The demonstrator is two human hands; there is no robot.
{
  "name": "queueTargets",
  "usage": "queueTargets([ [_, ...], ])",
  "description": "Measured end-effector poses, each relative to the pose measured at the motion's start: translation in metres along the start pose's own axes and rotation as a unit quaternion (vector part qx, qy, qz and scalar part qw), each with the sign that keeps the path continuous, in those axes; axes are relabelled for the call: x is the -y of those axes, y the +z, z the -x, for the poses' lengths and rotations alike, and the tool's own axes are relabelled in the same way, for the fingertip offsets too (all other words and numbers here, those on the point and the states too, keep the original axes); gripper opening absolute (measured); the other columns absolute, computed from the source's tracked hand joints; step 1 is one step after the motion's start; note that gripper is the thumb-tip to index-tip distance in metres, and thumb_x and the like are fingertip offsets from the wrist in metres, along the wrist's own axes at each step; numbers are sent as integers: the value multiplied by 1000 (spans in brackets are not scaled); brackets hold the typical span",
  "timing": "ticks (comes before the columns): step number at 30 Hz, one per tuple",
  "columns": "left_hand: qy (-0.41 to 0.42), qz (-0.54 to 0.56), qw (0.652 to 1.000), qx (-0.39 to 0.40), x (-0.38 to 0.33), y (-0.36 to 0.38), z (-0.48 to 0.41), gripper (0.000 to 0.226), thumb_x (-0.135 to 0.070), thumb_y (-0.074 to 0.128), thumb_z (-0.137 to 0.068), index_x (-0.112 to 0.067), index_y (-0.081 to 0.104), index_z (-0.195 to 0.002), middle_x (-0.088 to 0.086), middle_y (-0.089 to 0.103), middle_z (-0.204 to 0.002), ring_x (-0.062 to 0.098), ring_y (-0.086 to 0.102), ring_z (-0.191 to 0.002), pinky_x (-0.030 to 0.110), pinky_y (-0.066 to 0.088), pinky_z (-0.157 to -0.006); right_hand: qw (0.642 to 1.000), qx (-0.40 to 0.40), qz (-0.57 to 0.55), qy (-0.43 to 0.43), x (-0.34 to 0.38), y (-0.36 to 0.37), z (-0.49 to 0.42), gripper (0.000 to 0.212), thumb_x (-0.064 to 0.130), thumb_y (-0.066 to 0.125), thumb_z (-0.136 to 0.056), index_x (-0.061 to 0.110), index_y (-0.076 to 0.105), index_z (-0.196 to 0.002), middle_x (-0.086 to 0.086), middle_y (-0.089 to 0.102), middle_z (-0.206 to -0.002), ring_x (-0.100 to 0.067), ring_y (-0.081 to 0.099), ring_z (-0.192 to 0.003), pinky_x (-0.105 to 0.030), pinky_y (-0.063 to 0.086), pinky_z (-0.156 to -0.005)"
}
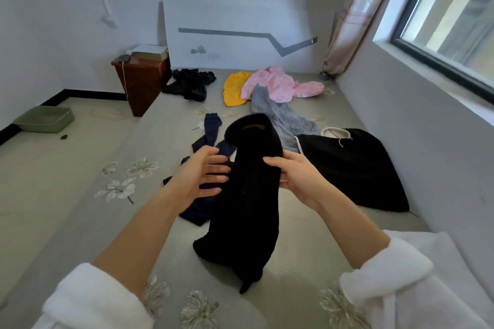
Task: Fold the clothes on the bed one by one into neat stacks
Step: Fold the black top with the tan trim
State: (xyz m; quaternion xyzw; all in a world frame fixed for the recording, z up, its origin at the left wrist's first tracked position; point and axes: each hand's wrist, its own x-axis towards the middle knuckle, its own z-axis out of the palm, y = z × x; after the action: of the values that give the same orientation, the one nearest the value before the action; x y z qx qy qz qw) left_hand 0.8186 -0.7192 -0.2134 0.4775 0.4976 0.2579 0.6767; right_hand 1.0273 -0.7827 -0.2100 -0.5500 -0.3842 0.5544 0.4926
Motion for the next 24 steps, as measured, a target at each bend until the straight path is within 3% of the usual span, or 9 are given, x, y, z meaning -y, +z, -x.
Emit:
queueTargets([
  [3, -27, -50, 998, -38, 36, 4, 3, 24, -23, 58, -81, -17, 62, -104, 4, 65, -97, 18, 64, -83, 35, 53, -73, 997, -64, -37, -11, 11, 7, -6, 12, 13, 60, -92, 10, 68, -100, -9, 74, -93, -19, 72, -77, -25, 58, -64],
  [5, -71, -134, 988, 19, 57, 9, 3, 37, -14, 61, -79, -14, 57, -115, 2, 63, -100, 14, 61, -88, 31, 53, -73, 995, -91, -37, -15, 17, 15, -9, 17, 15, 59, -93, 5, 66, -105, -13, 73, -100, -23, 72, -86, -28, 59, -70],
  [7, -90, -205, 969, 104, 66, 20, 4, 52, -28, 69, -78, -19, 52, -126, -6, 61, -113, 8, 58, -103, 24, 50, -76, 995, -94, -34, -18, 22, 24, -9, 21, 17, 57, -95, 3, 63, -109, -15, 71, -107, -28, 69, -96, -31, 57, -77],
  [9, -53, -214, 967, 127, 66, 35, 0, 69, -49, 72, -75, -26, 47, -136, -12, 58, -125, 6, 54, -113, 22, 45, -85, 995, -81, -51, -20, 27, 33, -7, 23, 18, 54, -97, 1, 60, -113, -15, 69, -111, -27, 68, -101, -33, 57, -81],
  [11, 6, -197, 979, 47, 61, 49, -8, 71, -55, 69, -77, -23, 46, -136, -9, 57, -125, 10, 53, -114, 23, 41, -91, 995, -49, -80, -27, 31, 38, -5, 20, 18, 52, -98, 5, 62, -111, -13, 69, -112, -24, 68, -102, -34, 57, -84],
  [15, 99, -100, 983, -120, 41, 55, -19, 28, -39, 55, -93, -22, 61, -115, 2, 68, -107, 19, 63, -95, 38, 50, -86, 996, -16, -69, -46, 40, 30, -4, 15, 22, 54, -97, 12, 64, -101, -6, 70, -105, -19, 67, -100, -36, 55, -88],
  [19, 194, -74, 975, -77, 6, 37, -19, 31, -21, 49, -96, -37, 69, -80, -10, 65, -66, 7, 58, -59, 20, 44, -50, 990, -108, 70, -58, 58, -3, -7, 18, 31, 65, -88, 17, 64, -78, -2, 66, -81, -9, 67, -75, -23, 53, -69],
  [22, 241, -105, 965, -12, -29, 34, -15, 27, -19, 53, -88, -41, 70, -87, -12, 70, -73, 2, 62, -62, 13, 44, -50, 982, -164, 81, -52, 58, -27, -10, 22, 32, 73, -79, 20, 66, -62, -8, 67, -77, -26, 68, -79, -38, 55, -78],
  [24, 242, -116, 963, 20, -48, 39, -13, 26, -23, 56, -82, -45, 69, -90, -10, 72, -81, 5, 64, -67, 14, 46, -53, 981, -180, 57, -49, 52, -33, -11, 19, 35, 70, -76, 20, 70, -64, -4, 70, -75, -21, 70, -77, -33, 56, -71],
])
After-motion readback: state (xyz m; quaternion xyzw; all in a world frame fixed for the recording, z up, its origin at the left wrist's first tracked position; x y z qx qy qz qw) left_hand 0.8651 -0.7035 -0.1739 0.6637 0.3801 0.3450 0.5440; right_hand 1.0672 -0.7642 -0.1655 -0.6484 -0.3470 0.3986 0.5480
